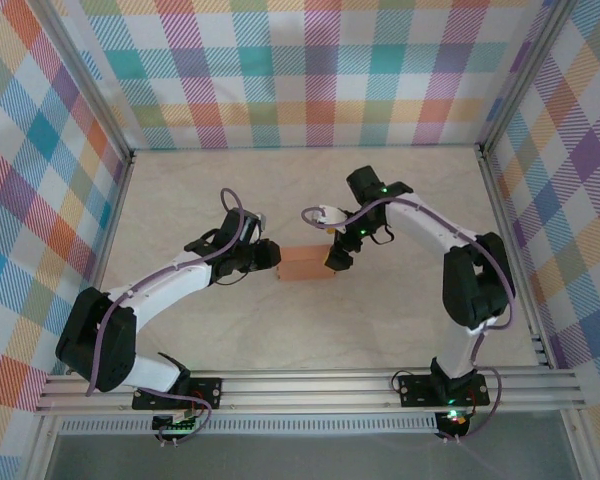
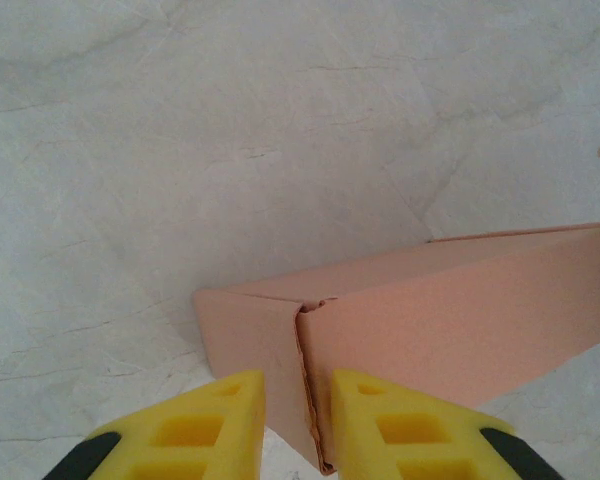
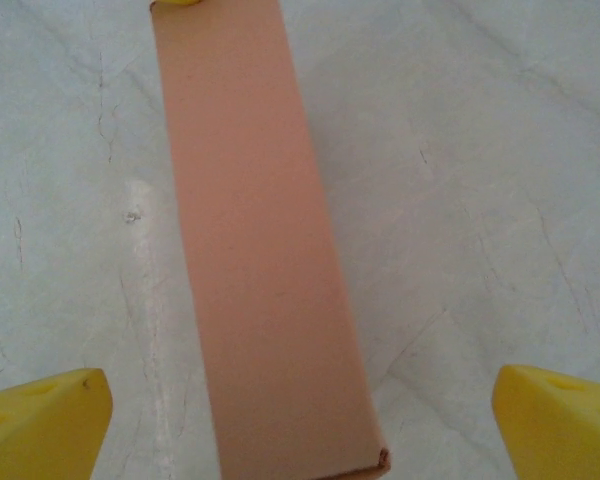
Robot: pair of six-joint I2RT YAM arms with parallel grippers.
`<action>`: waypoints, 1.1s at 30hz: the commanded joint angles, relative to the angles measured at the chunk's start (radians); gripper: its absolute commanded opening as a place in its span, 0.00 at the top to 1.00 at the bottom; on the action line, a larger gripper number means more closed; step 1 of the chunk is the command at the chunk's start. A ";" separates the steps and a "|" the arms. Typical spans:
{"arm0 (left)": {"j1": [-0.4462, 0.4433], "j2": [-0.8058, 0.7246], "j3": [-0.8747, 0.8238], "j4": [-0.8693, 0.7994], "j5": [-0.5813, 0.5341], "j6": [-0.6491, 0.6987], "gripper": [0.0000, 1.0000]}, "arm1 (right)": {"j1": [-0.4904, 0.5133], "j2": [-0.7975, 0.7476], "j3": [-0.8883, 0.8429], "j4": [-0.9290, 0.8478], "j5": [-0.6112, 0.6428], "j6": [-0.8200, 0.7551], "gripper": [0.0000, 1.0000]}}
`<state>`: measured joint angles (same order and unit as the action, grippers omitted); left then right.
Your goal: Fold the paper box
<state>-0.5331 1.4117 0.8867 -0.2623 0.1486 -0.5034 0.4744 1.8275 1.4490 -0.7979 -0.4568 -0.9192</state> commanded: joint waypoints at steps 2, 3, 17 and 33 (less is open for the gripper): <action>0.004 0.018 0.007 -0.077 -0.009 0.020 0.76 | 0.003 0.068 0.070 -0.119 -0.035 -0.076 0.10; 0.004 0.017 0.007 -0.078 -0.009 0.020 0.76 | 0.004 0.073 0.072 -0.126 -0.033 -0.076 0.13; 0.004 -0.002 0.019 -0.097 -0.008 0.041 0.76 | 0.008 0.061 0.047 -0.111 -0.012 -0.081 0.47; 0.011 -0.271 -0.009 -0.151 -0.159 0.042 0.55 | 0.061 -0.062 -0.076 0.161 0.197 -0.023 0.58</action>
<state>-0.5331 1.2331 0.8917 -0.3695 0.0765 -0.4732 0.5205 1.8210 1.4117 -0.7734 -0.3389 -0.9688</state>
